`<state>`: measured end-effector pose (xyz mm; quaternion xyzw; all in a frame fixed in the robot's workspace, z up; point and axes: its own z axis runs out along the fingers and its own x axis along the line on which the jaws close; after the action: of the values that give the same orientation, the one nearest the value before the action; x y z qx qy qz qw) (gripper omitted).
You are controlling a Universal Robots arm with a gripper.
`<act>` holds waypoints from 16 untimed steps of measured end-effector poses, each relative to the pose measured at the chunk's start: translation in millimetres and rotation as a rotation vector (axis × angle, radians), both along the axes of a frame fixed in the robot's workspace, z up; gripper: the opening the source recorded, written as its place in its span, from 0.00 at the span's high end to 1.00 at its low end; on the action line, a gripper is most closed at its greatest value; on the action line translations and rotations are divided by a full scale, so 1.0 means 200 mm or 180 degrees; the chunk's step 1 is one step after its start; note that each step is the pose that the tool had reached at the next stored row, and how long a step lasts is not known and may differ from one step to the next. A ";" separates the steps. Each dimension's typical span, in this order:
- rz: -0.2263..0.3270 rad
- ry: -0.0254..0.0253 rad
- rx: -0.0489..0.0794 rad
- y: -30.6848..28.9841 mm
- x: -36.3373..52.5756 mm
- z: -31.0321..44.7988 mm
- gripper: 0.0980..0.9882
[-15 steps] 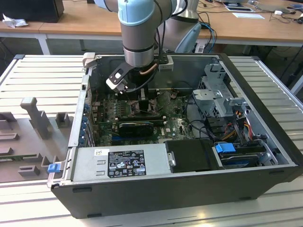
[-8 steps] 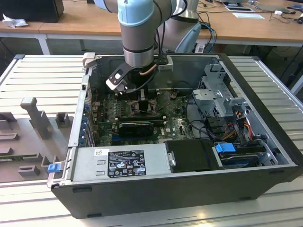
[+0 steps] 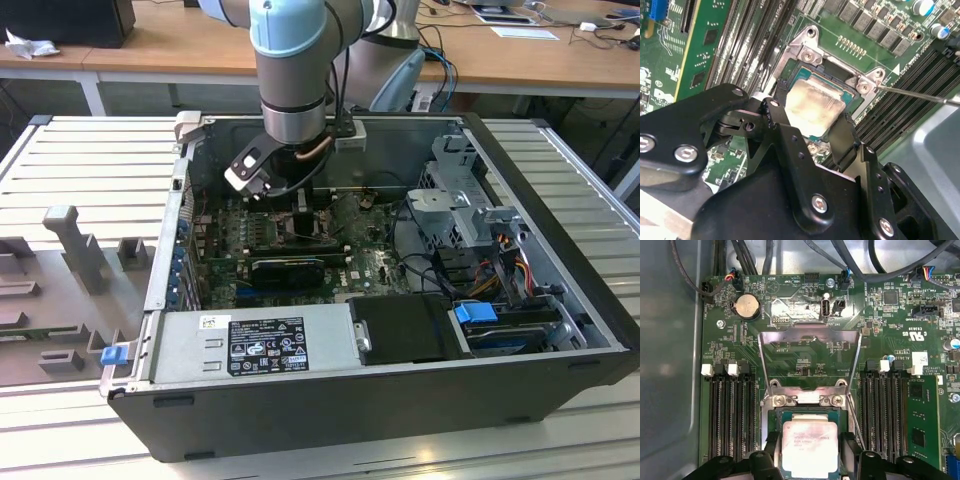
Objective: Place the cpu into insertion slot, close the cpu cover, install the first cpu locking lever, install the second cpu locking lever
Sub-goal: 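Place the cpu into insertion slot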
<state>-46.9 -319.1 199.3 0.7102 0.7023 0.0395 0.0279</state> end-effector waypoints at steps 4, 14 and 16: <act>0.0010 0.0000 0.0000 0.014 0.010 0.000 0.44; 0.0013 0.0000 -0.0001 0.000 0.012 0.009 0.44; 0.0013 0.0000 -0.0001 0.000 0.012 0.028 0.44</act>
<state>-44.4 -319.0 204.9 0.7088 0.7038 0.0395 0.0279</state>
